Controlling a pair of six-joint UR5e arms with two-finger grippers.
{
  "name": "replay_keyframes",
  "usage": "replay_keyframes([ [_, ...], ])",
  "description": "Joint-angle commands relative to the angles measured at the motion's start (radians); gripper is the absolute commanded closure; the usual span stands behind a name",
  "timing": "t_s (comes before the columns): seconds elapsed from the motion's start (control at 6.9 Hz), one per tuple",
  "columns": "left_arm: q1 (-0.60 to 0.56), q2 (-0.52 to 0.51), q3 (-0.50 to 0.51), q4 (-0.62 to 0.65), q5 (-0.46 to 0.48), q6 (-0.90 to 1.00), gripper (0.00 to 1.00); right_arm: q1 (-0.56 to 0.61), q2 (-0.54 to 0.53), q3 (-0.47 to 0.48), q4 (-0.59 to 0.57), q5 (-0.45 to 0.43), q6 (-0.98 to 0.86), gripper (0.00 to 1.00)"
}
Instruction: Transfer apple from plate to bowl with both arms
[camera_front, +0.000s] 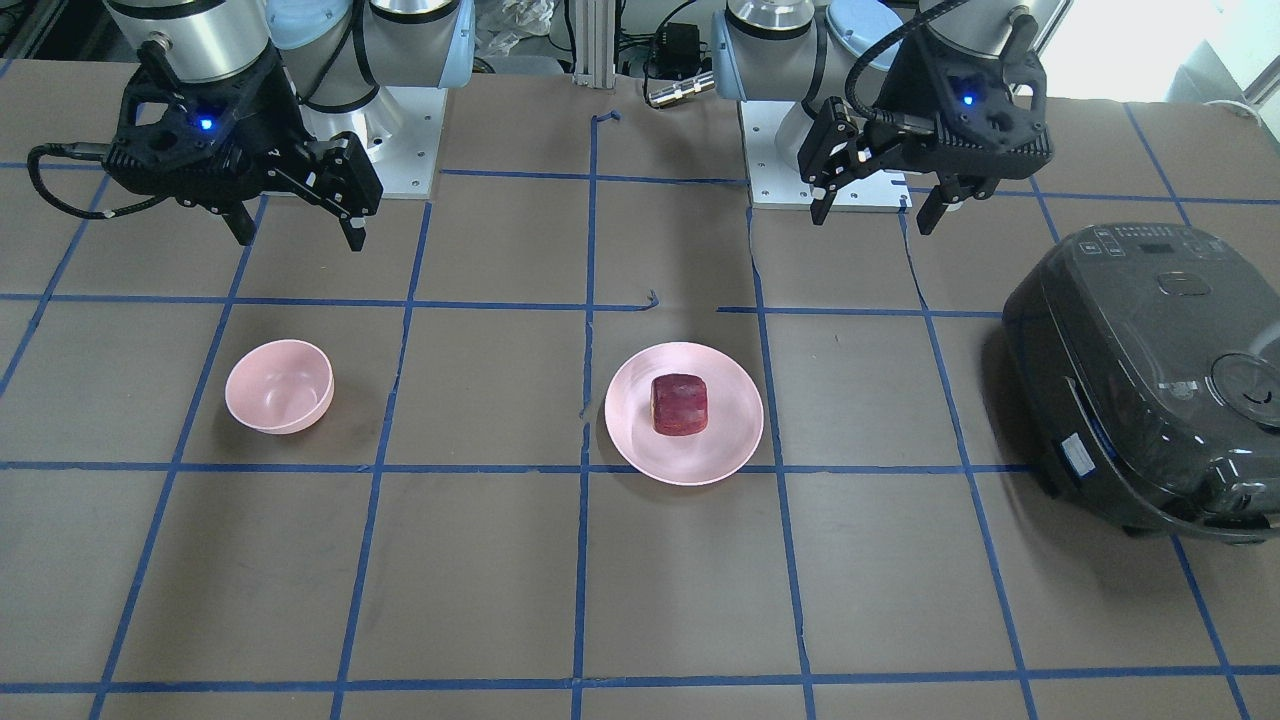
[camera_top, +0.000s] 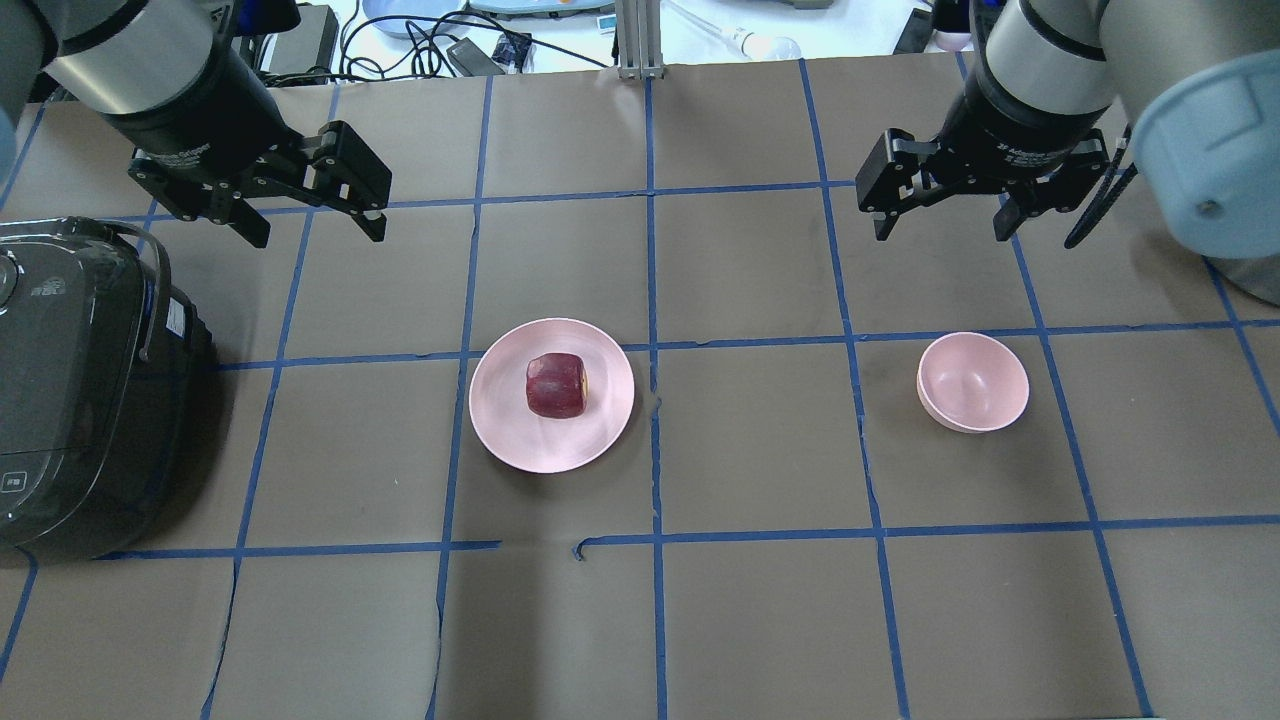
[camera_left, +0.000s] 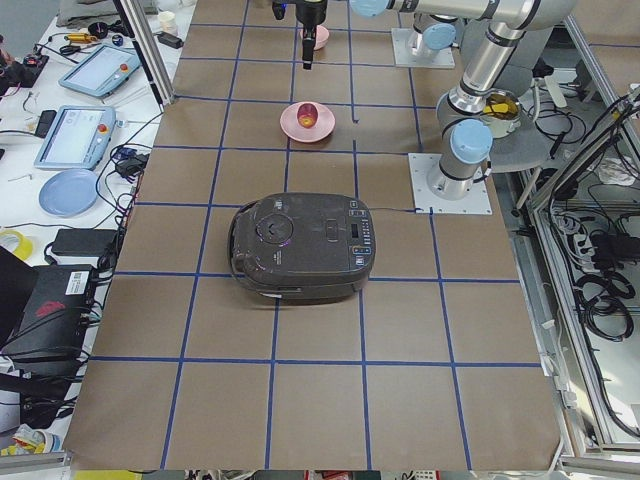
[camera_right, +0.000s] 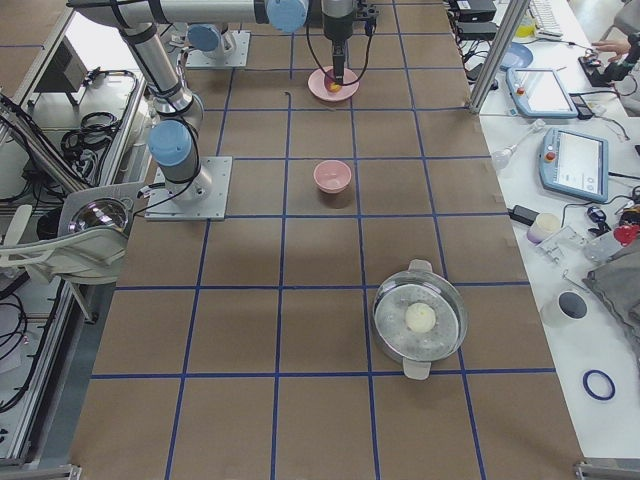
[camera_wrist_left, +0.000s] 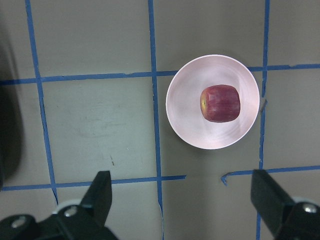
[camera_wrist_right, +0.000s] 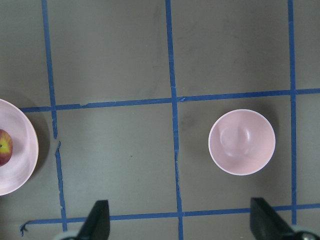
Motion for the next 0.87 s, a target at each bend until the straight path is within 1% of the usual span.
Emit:
replay_keyframes([
  [0.0, -0.001, -0.001, 0.0, 0.0, -0.002, -0.006, 0.0, 0.001, -0.001, 0.0, 0.002, -0.021, -0.001, 0.0],
  [0.14, -0.006, -0.001, 0.005, 0.0, 0.009, -0.001, 0.0, 0.001, -0.001, 0.0, 0.003, -0.021, -0.001, 0.0],
  [0.43, -0.01, -0.013, 0.002, 0.0, 0.013, -0.004, 0.0, 0.001, -0.001, 0.0, 0.002, -0.071, -0.001, 0.0],
  [0.58, -0.015, -0.038, -0.003, 0.003, 0.006, -0.053, 0.0, 0.001, 0.0, 0.002, 0.0, -0.075, -0.002, 0.0],
  [0.72, -0.042, -0.074, -0.024, 0.033, 0.0, -0.122, 0.0, 0.001, 0.0, 0.002, -0.001, -0.062, -0.004, 0.0],
])
